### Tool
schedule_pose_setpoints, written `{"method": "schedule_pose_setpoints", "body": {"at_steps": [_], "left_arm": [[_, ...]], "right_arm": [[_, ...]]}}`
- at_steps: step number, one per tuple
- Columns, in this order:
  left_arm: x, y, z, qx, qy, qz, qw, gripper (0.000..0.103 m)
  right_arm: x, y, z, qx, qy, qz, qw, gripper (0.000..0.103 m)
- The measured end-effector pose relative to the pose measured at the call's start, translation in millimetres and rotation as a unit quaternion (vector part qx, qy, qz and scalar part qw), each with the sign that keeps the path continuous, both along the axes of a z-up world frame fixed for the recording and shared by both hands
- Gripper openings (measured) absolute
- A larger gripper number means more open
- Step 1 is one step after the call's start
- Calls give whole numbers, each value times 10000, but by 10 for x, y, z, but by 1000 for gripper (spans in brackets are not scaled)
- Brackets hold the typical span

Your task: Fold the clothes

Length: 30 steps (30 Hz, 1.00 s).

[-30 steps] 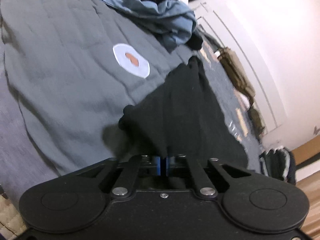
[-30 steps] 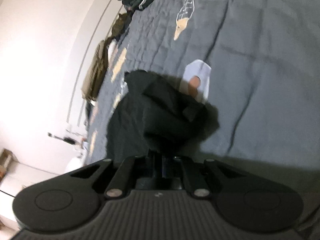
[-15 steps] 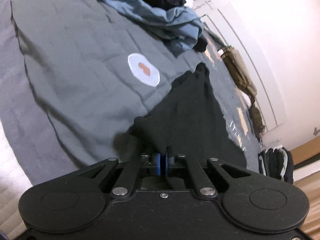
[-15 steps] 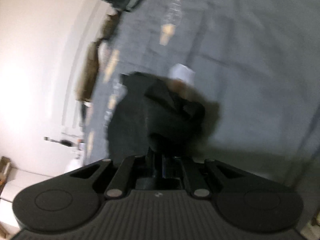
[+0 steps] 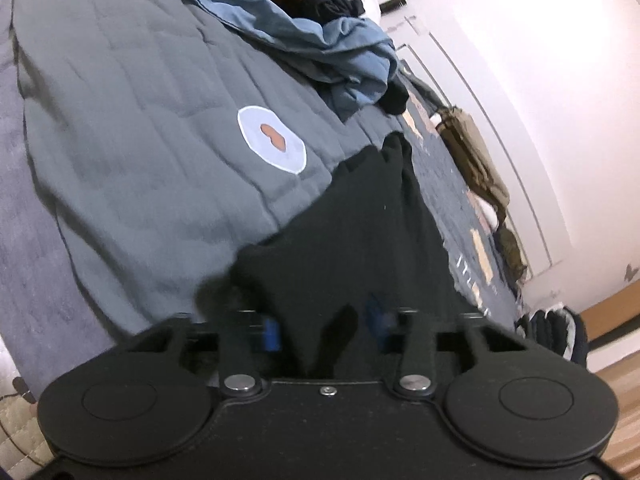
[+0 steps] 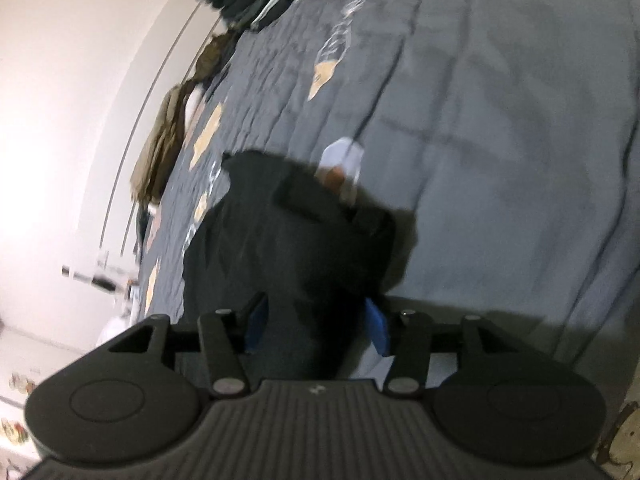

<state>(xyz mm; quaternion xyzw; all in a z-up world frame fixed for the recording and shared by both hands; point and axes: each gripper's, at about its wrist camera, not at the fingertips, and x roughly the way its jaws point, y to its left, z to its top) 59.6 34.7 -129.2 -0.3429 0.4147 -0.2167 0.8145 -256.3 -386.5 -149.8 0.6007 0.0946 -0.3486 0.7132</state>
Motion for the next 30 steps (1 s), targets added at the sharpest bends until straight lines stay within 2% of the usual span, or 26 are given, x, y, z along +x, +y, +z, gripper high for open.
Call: {"method": "schedule_pose_setpoints", "body": {"at_steps": [1, 3, 7, 9, 11, 14, 18, 20, 21, 22, 25, 30], "left_arm": [[-9, 20, 22, -24, -46, 27, 10000, 12], [-20, 47, 65, -107, -122, 49, 9999, 12], [9, -8, 27, -18, 45, -43, 10000, 12], [15, -66, -14, 39, 132, -105, 9999, 18], [5, -128, -36, 80, 155, -241, 9996, 35], [-20, -215, -47, 201, 87, -404, 9989, 35], [13, -197, -68, 220, 50, -259, 9994, 35], [55, -157, -74, 177, 58, -169, 9997, 32], [74, -140, -77, 149, 69, -148, 9998, 28], [82, -127, -76, 142, 60, -133, 9998, 16], [82, -86, -56, 97, 30, -46, 9999, 8], [8, -9, 100, -185, -200, 25, 9996, 4]], "right_arm": [[-31, -14, 2, 34, -6, -79, 10000, 52], [-119, -19, 44, 57, 13, -237, 9997, 52], [-189, -73, 102, -77, 91, -244, 9996, 55], [-181, -96, 53, 10, 65, -209, 9998, 56], [-133, -97, -25, 182, 33, -150, 9997, 57], [-48, -83, -60, 107, 109, -69, 9999, 60], [-58, -157, -101, 60, -224, -358, 9991, 61], [-75, -208, -140, 94, -394, -551, 9977, 56], [-71, -230, -152, 98, -446, -609, 9971, 39], [-68, -239, -150, 88, -484, -630, 9968, 21], [-76, -241, -113, 52, -713, -682, 9951, 14], [-124, -213, 97, -110, -1213, -553, 9910, 12]]}}
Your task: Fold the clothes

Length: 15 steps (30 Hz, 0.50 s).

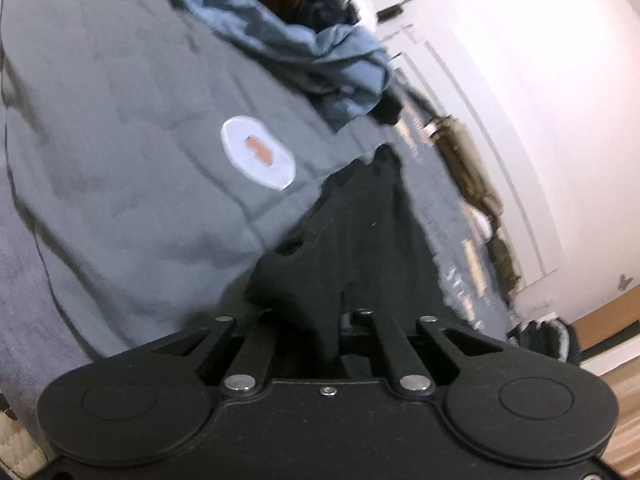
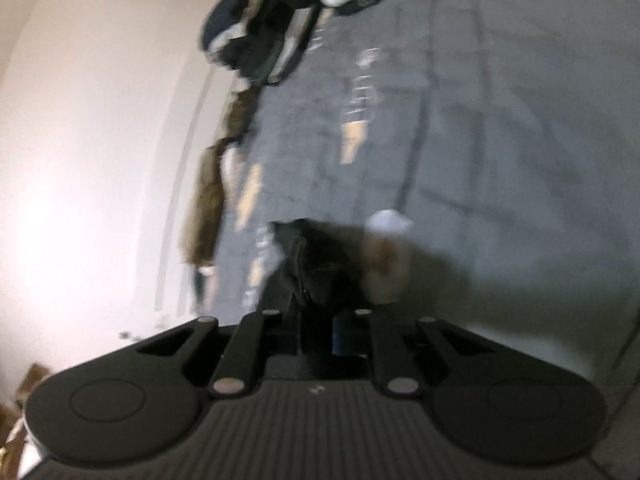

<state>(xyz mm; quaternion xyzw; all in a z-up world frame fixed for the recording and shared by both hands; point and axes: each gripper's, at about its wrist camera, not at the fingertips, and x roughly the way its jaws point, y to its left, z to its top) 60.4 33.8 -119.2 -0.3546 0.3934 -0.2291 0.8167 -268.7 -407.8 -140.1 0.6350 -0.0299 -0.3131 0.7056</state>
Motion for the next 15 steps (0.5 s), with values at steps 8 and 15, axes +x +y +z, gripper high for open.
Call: {"method": "schedule_pose_setpoints", "body": {"at_steps": [8, 15], "left_arm": [[-198, 234, 278, 43, -106, -158, 9998, 4], [-474, 386, 167, 559, 309, -354, 9973, 4]], "right_arm": [[-325, 79, 292, -52, -242, 192, 9995, 12], [-566, 236, 266, -2, 885, 489, 9949, 12]]}}
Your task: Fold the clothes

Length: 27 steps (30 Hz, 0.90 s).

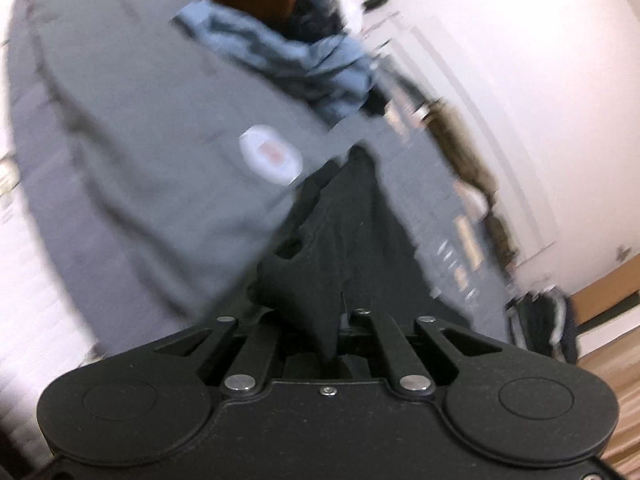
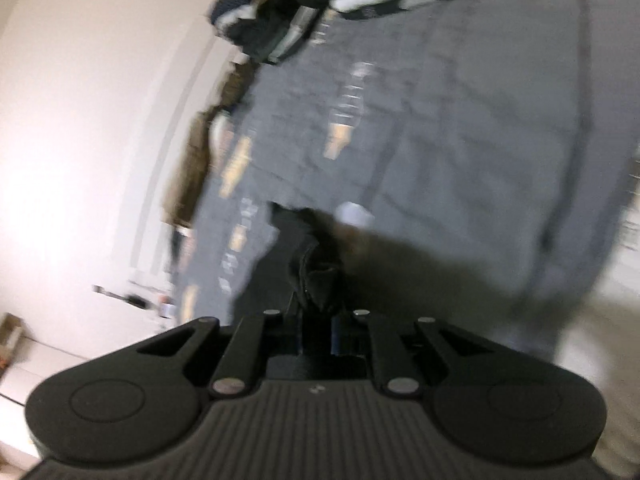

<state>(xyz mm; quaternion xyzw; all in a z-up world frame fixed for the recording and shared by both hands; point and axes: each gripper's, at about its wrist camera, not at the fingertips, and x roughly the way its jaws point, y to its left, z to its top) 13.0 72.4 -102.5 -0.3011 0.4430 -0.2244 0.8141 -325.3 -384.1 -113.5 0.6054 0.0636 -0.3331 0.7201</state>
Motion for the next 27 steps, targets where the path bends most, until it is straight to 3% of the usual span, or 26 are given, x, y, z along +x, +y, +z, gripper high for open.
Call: {"method": "schedule_pose_setpoints", "body": {"at_steps": [1, 3, 4, 6, 8, 10, 13, 18, 22, 27], "left_arm": [[-5, 16, -29, 111, 85, 41, 9999, 5], [-1, 47, -85, 337, 257, 143, 9990, 14], [0, 63, -113, 450, 343, 193, 9982, 24], [3, 95, -170, 676, 514, 295, 9960, 31], [-40, 150, -52, 887, 177, 366, 9952, 37], [-82, 195, 51, 1059, -173, 494, 9930, 40], [-91, 197, 165, 1175, -511, 531, 9903, 40], [-65, 74, 393, 1365, -1138, 263, 9837, 40], [-56, -222, 537, 1782, -1871, -143, 9659, 44], [73, -558, 567, 2046, -2284, -550, 9502, 44]], "right_arm": [[-24, 13, -41, 66, 194, 23, 9998, 13], [-74, 39, -143, 222, 609, -20, 9979, 16], [-88, 36, -170, 245, 742, -75, 9969, 18], [-111, 28, -216, 275, 989, -180, 9946, 24], [-150, 45, -100, -61, 1198, -329, 9922, 27], [-199, 100, 113, -715, 1509, -553, 9844, 38], [-229, 145, 360, -1455, 1654, -608, 9735, 39], [-41, 205, 585, -2156, 1607, 250, 9628, 39], [287, 293, 713, -2648, 1641, 1086, 9440, 39], [655, 335, 823, -2928, 1610, 1766, 9258, 41]]}}
